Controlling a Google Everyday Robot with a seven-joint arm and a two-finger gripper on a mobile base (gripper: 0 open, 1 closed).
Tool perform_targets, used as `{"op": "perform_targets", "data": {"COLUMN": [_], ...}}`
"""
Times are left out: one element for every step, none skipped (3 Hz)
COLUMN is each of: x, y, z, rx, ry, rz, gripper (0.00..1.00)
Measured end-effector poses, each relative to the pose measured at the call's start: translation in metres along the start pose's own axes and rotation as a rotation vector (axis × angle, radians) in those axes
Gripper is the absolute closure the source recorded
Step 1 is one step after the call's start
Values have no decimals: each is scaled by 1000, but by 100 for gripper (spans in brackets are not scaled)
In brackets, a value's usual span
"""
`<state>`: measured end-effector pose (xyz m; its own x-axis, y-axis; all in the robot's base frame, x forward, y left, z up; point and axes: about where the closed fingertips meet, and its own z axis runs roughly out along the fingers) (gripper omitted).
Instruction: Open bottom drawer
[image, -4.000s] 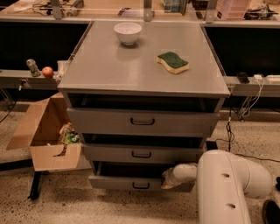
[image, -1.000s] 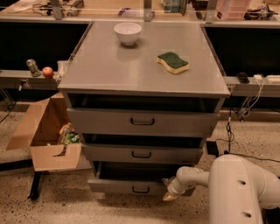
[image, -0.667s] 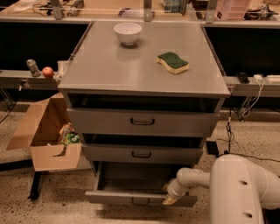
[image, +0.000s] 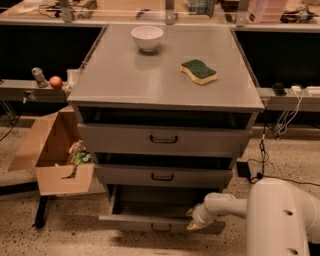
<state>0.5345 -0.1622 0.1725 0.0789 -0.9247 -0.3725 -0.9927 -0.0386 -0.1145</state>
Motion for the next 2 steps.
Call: {"op": "perform_targets", "data": {"x": [-3, -5], "y": [51, 87], "z": [-6, -9], "rx": [-28, -53], "ry": [-63, -111], "rz": [5, 11], "gripper": [100, 100]}}
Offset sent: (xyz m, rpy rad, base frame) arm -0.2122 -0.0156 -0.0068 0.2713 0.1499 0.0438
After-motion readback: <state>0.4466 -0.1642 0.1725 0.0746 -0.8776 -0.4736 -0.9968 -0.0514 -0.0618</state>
